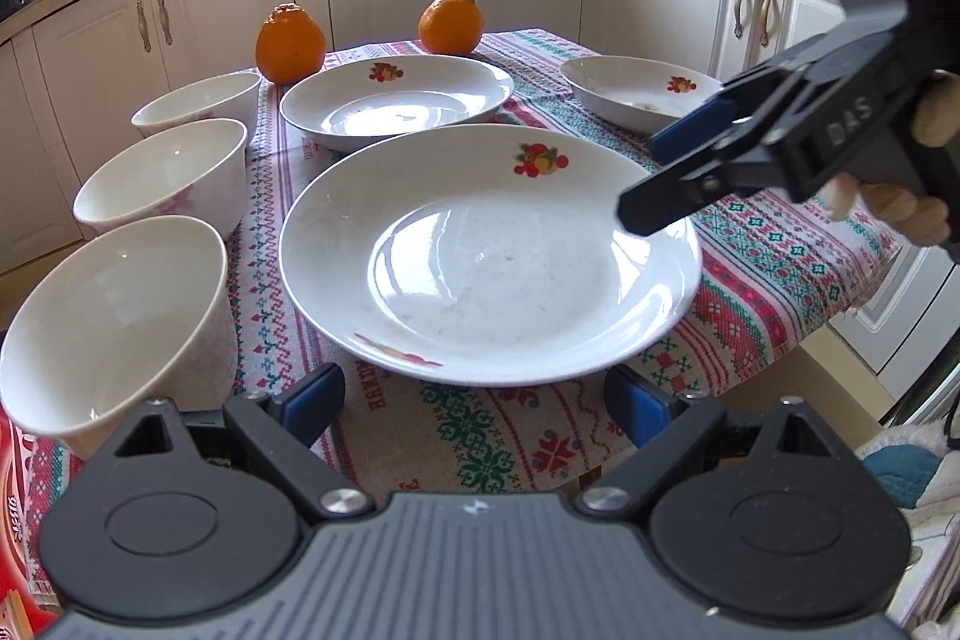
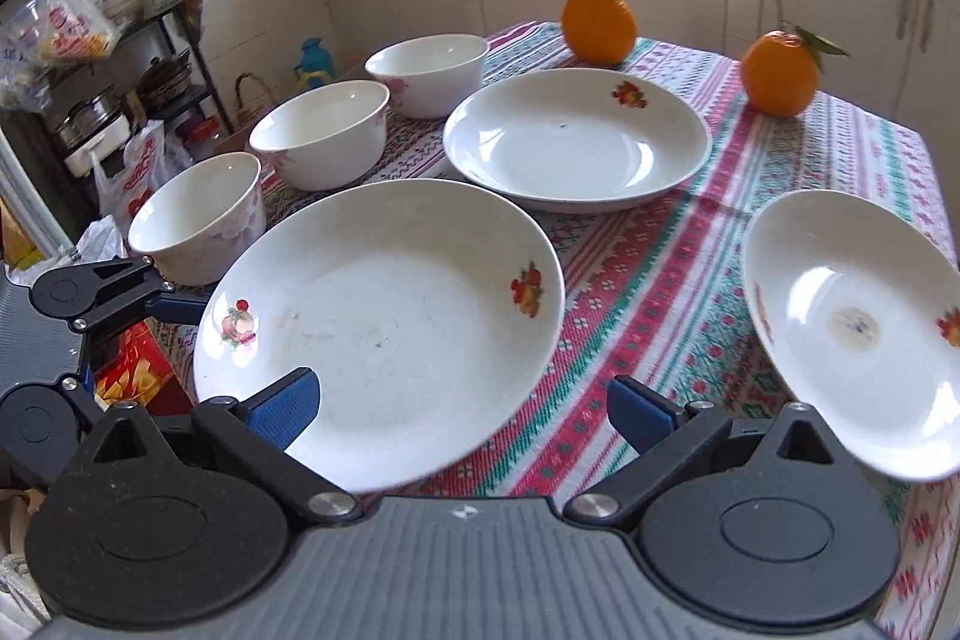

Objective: Organize plates and bowls
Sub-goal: 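Move the right gripper to the large fruit-pattern plate and grasp its rim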

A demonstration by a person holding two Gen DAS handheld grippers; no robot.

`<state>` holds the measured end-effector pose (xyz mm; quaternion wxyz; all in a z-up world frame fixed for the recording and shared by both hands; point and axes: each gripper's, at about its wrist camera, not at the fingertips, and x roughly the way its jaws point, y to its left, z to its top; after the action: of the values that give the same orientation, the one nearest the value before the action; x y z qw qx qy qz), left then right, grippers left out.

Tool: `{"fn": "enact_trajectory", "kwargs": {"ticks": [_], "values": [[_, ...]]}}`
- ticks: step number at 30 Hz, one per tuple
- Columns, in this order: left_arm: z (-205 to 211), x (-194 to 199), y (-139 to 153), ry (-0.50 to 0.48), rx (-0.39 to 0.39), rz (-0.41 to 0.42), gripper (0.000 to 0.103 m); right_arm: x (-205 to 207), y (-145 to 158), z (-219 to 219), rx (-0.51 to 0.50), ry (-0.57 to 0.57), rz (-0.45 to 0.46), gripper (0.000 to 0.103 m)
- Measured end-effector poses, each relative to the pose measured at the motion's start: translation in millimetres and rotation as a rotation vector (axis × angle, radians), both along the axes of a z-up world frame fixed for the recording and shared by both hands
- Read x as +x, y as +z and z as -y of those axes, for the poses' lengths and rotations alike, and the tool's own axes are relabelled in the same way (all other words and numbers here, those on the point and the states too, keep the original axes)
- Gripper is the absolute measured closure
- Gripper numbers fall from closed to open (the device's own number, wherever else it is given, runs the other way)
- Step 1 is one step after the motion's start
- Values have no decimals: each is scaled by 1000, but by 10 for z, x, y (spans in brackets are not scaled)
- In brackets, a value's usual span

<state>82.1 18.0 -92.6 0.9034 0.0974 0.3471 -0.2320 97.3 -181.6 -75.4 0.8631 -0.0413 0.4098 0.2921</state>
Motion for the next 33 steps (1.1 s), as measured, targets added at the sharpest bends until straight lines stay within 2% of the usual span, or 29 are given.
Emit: {"fn": "enact_trajectory", "kwargs": {"ticks": [6, 12, 18, 26, 33], "values": [[-6, 15, -5, -13, -9, 0, 9, 292, -108, -102, 28, 67, -67, 0], [-9, 34, -7, -23, -12, 0, 10, 502, -162, -195, 41, 113, -106, 13], [-16, 41, -7, -28, -15, 0, 10, 706, -162, -262, 37, 162, -108, 16], [-4, 56, -3, -28, -13, -4, 10, 966, -150, -348, 24, 218, -121, 29], [-3, 60, -4, -28, -13, -3, 10, 1029, -152, -370, 33, 238, -136, 31]]}}
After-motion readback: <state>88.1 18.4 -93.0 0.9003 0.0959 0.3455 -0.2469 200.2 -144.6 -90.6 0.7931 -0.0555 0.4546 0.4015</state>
